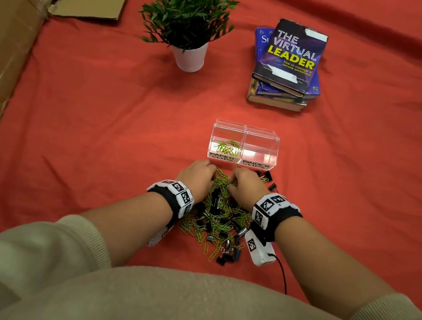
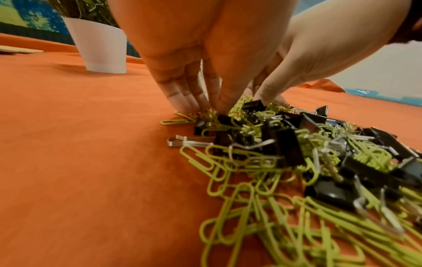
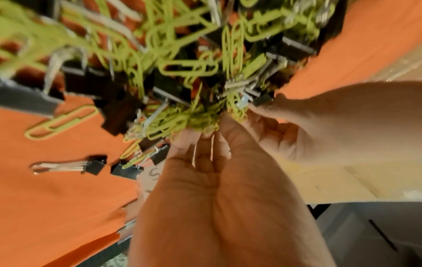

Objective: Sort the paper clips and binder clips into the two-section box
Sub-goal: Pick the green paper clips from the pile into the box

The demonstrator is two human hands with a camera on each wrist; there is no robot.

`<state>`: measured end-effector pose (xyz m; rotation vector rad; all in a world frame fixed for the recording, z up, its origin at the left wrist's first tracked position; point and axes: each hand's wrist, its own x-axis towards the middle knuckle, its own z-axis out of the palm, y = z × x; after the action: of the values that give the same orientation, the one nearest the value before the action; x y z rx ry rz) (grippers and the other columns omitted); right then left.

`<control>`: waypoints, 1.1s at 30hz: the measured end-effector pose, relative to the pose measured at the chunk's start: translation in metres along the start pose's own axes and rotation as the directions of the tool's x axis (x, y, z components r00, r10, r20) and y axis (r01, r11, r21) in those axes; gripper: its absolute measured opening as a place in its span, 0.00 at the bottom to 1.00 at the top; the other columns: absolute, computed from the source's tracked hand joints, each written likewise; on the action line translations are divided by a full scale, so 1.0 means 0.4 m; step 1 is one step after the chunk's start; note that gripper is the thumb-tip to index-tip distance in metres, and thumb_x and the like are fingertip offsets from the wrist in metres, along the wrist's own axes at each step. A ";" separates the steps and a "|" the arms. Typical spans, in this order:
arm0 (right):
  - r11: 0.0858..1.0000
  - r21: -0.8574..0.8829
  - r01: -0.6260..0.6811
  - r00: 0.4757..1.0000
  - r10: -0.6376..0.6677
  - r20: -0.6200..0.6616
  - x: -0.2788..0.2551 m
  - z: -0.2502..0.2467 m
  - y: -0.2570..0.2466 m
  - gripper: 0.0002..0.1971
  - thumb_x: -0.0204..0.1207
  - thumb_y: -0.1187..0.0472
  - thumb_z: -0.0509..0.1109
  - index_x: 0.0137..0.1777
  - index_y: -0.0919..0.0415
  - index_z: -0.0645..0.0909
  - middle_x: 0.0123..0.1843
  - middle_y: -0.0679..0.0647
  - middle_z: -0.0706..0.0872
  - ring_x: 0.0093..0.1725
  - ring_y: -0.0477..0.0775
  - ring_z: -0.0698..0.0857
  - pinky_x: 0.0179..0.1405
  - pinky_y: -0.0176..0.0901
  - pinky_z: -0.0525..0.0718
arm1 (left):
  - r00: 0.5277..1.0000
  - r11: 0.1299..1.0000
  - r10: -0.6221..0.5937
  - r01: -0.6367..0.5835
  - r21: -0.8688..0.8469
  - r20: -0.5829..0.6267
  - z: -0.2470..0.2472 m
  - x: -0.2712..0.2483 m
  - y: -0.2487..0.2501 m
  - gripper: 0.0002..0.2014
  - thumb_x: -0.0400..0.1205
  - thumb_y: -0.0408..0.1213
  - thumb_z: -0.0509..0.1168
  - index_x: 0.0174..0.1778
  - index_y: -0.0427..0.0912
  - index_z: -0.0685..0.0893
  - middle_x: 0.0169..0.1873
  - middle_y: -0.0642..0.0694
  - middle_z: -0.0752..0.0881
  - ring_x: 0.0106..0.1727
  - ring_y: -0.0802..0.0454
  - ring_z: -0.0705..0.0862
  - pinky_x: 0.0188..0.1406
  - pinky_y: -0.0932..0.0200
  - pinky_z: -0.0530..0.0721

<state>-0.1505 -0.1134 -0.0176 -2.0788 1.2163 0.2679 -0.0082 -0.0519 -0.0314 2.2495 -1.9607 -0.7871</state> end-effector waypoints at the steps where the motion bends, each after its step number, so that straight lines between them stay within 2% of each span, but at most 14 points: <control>1: 0.998 0.054 -0.024 1.000 0.023 0.019 0.000 -0.009 0.001 0.04 0.76 0.65 0.68 0.50 0.61 0.80 0.48 0.55 0.83 0.49 0.55 0.83 0.48 0.44 0.82 | 1.000 1.000 -0.003 0.003 -0.011 0.007 0.000 0.002 -0.001 0.11 0.82 0.36 0.64 0.59 0.42 0.81 0.57 0.44 0.80 0.63 0.45 0.77 0.59 0.50 0.79; 4: 0.966 0.252 -0.064 0.998 0.059 0.029 -0.003 -0.048 0.005 0.04 0.74 0.65 0.72 0.48 0.62 0.82 0.42 0.54 0.86 0.37 0.48 0.82 0.33 0.35 0.79 | 0.999 0.999 -0.013 0.014 -0.037 0.030 0.002 0.006 -0.007 0.09 0.81 0.34 0.64 0.56 0.41 0.81 0.56 0.44 0.81 0.62 0.45 0.78 0.61 0.51 0.78; 6: 0.925 0.371 -0.085 0.996 0.076 0.039 -0.009 -0.084 0.003 0.04 0.74 0.66 0.73 0.47 0.63 0.82 0.39 0.54 0.86 0.31 0.45 0.81 0.28 0.34 0.78 | 0.999 0.998 -0.028 0.030 -0.053 0.044 0.002 0.007 -0.010 0.06 0.81 0.34 0.63 0.53 0.40 0.81 0.54 0.43 0.81 0.60 0.45 0.78 0.61 0.51 0.78; 10: 0.856 0.509 -0.090 0.995 0.057 0.079 -0.016 -0.153 -0.015 0.03 0.74 0.68 0.72 0.46 0.66 0.82 0.41 0.58 0.88 0.30 0.47 0.84 0.32 0.36 0.86 | 0.997 0.997 -0.034 0.039 -0.066 0.068 0.003 0.006 -0.008 0.05 0.81 0.30 0.61 0.51 0.39 0.79 0.52 0.42 0.81 0.57 0.44 0.78 0.59 0.52 0.77; 13: 0.805 0.592 -0.051 0.999 0.037 0.034 0.000 -0.194 -0.045 0.02 0.74 0.69 0.72 0.44 0.64 0.82 0.40 0.58 0.88 0.33 0.49 0.85 0.39 0.42 0.88 | 0.996 0.995 -0.037 0.044 -0.089 0.079 -0.004 0.001 -0.007 0.06 0.81 0.27 0.60 0.50 0.39 0.79 0.52 0.40 0.82 0.55 0.43 0.80 0.54 0.53 0.77; 17: 0.766 0.642 0.039 0.993 0.043 -0.111 0.042 -0.219 -0.089 0.04 0.73 0.70 0.72 0.42 0.63 0.81 0.35 0.55 0.85 0.29 0.47 0.82 0.29 0.35 0.85 | 0.996 0.988 -0.038 0.049 -0.144 0.077 -0.018 -0.008 -0.005 0.05 0.81 0.27 0.60 0.49 0.38 0.79 0.51 0.41 0.84 0.53 0.43 0.81 0.51 0.53 0.77; 20: 0.802 0.591 0.084 0.963 0.088 -0.256 0.075 -0.197 -0.104 0.05 0.73 0.70 0.71 0.45 0.62 0.82 0.34 0.52 0.83 0.29 0.45 0.80 0.28 0.35 0.82 | 0.995 0.965 -0.090 0.099 -0.241 0.048 -0.029 -0.012 -0.003 0.03 0.82 0.30 0.61 0.48 0.39 0.80 0.48 0.43 0.84 0.48 0.46 0.82 0.46 0.54 0.79; 22: 0.863 0.499 0.076 0.951 0.088 -0.297 0.091 -0.166 -0.103 0.04 0.73 0.68 0.71 0.46 0.61 0.82 0.38 0.54 0.84 0.34 0.49 0.82 0.35 0.42 0.83 | 0.993 0.939 -0.113 0.115 -0.323 0.023 -0.039 -0.012 0.000 0.03 0.82 0.30 0.62 0.48 0.39 0.80 0.46 0.44 0.85 0.44 0.48 0.82 0.42 0.56 0.79; 23: 0.895 0.441 0.063 0.952 0.078 -0.295 0.098 -0.150 -0.099 0.04 0.73 0.67 0.71 0.47 0.61 0.82 0.40 0.54 0.85 0.38 0.51 0.83 0.39 0.46 0.84 | 0.993 0.926 -0.120 0.116 -0.360 0.012 -0.047 -0.012 0.002 0.03 0.82 0.30 0.62 0.48 0.38 0.81 0.45 0.44 0.85 0.42 0.49 0.82 0.39 0.57 0.79; 25: 0.939 0.341 0.043 0.961 0.055 -0.272 0.099 -0.130 -0.091 0.05 0.74 0.67 0.69 0.49 0.62 0.82 0.42 0.54 0.84 0.41 0.53 0.83 0.42 0.46 0.84 | 0.991 0.902 -0.130 0.110 -0.417 -0.020 -0.071 -0.008 0.008 0.03 0.82 0.29 0.62 0.48 0.39 0.81 0.42 0.46 0.85 0.39 0.52 0.82 0.37 0.60 0.80; 27: 0.955 0.294 0.041 0.957 0.047 -0.287 0.089 -0.124 -0.082 0.07 0.75 0.67 0.67 0.52 0.62 0.82 0.42 0.53 0.84 0.42 0.52 0.82 0.41 0.43 0.82 | 0.989 0.879 -0.138 0.098 -0.466 -0.053 -0.102 0.002 0.016 0.02 0.82 0.30 0.64 0.47 0.40 0.81 0.40 0.47 0.85 0.39 0.51 0.84 0.38 0.58 0.84; 30: 0.958 0.280 0.055 0.947 0.039 -0.319 0.051 -0.115 -0.060 0.08 0.76 0.67 0.65 0.52 0.61 0.83 0.43 0.53 0.86 0.41 0.52 0.83 0.42 0.44 0.84 | 0.984 0.839 -0.144 0.064 -0.540 -0.107 -0.152 0.034 0.030 0.02 0.80 0.31 0.66 0.45 0.43 0.80 0.38 0.47 0.84 0.40 0.50 0.84 0.41 0.54 0.85; 33: 0.989 0.136 0.052 0.977 -0.022 -0.213 0.006 -0.068 -0.026 0.10 0.78 0.67 0.63 0.55 0.61 0.84 0.50 0.55 0.88 0.41 0.51 0.85 0.44 0.42 0.87 | 0.969 0.818 -0.153 0.014 -0.575 -0.194 -0.196 0.077 0.046 0.04 0.80 0.32 0.66 0.44 0.45 0.79 0.35 0.53 0.81 0.37 0.54 0.80 0.39 0.60 0.82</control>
<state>-0.1448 -0.1299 0.0060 -2.0423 1.2796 -0.0574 0.0089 -0.1065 0.0332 1.9549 -1.2955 -0.9188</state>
